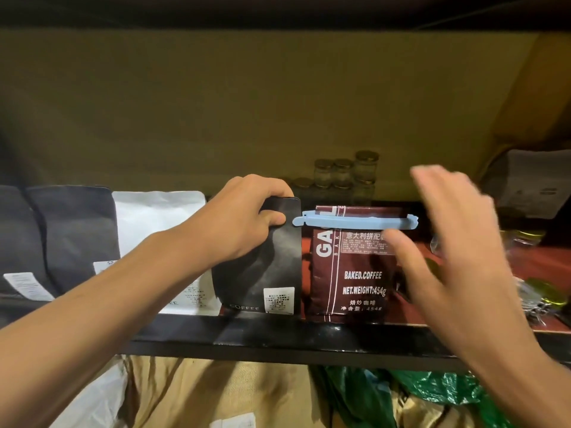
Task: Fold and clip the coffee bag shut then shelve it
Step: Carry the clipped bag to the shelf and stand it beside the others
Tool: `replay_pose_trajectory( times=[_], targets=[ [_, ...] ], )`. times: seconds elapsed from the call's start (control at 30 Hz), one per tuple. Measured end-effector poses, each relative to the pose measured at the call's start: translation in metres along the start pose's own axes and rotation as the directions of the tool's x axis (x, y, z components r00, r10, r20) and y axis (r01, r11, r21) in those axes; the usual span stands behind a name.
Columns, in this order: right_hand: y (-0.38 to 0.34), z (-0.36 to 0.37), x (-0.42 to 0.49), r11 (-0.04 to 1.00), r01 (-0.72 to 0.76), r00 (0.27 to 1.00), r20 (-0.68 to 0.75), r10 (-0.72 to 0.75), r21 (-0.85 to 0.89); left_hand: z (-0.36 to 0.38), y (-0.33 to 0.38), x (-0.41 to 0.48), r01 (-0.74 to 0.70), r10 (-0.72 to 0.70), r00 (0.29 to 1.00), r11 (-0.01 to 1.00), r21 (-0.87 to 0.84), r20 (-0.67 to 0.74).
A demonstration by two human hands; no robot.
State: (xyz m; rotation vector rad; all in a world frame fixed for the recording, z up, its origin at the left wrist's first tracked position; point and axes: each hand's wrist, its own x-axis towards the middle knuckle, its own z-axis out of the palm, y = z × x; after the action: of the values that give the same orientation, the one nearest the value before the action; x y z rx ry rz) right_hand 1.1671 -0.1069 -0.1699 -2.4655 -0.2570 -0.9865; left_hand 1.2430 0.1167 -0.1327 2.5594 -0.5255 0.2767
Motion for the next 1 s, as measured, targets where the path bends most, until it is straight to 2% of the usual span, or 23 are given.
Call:
replay_pose_trajectory(
  times=[0.07, 0.23, 0.53, 0.57, 0.6, 0.63, 0.7, 0.77, 0.83, 0.9, 1.0],
  targets=[
    [-0.008, 0.01, 0.017, 0.99, 0.123, 0.987, 0.108, -0.114, -0.072, -0.001, 0.001, 0.001, 0.006, -0.006, 1.0, 1.0, 0.005, 0.003],
    [-0.016, 0.025, 0.048, 0.997, 0.066, 0.942, 0.331, -0.049, -0.04, -0.001, 0.0, 0.0, -0.007, 0.007, 1.0, 1.0, -0.007, 0.014],
    [-0.011, 0.024, 0.05, 0.998, 0.053, 0.945, 0.322, -0.057, 0.02, -0.002, -0.004, -0.001, -0.009, 0.009, 1.0, 1.0, -0.014, 0.017],
    [-0.008, 0.022, 0.045, 0.998, 0.006, 0.956, 0.293, -0.024, 0.063, -0.002, -0.005, -0.004, -0.014, 0.014, 1.0, 1.0, -0.002, 0.024],
    [-0.005, 0.019, 0.038, 0.981, -0.108, 0.963, 0.262, 0.063, 0.16, -0.002, -0.007, -0.007, -0.021, 0.021, 1.0, 0.999, 0.039, 0.016],
    [-0.004, 0.016, 0.03, 0.917, -0.25, 0.955, 0.237, 0.181, 0.309, -0.003, -0.01, -0.011, -0.032, 0.034, 0.999, 0.993, 0.113, -0.012],
    [-0.003, 0.016, 0.01, 0.681, -0.46, 0.886, 0.251, 0.389, 0.57, -0.005, -0.015, -0.021, -0.026, 0.063, 0.99, 0.96, 0.279, -0.123],
    [-0.002, 0.023, -0.013, 0.471, -0.579, 0.791, 0.319, 0.522, 0.665, -0.009, -0.021, -0.034, 0.041, 0.024, 0.98, 0.945, 0.323, -0.196],
    [-0.001, 0.033, -0.029, 0.319, -0.655, 0.705, 0.402, 0.585, 0.685, -0.008, -0.03, -0.048, 0.089, -0.022, 0.979, 0.941, 0.325, -0.205],
    [-0.002, 0.045, -0.04, 0.244, -0.693, 0.666, 0.472, 0.577, 0.679, -0.003, -0.041, -0.057, 0.07, -0.001, 0.985, 0.913, 0.401, -0.171],
    [-0.004, 0.063, -0.048, 0.283, -0.724, 0.65, 0.483, 0.586, 0.629, 0.002, -0.051, -0.057, 0.035, 0.038, 0.989, 0.88, 0.473, -0.145]
  ],
)
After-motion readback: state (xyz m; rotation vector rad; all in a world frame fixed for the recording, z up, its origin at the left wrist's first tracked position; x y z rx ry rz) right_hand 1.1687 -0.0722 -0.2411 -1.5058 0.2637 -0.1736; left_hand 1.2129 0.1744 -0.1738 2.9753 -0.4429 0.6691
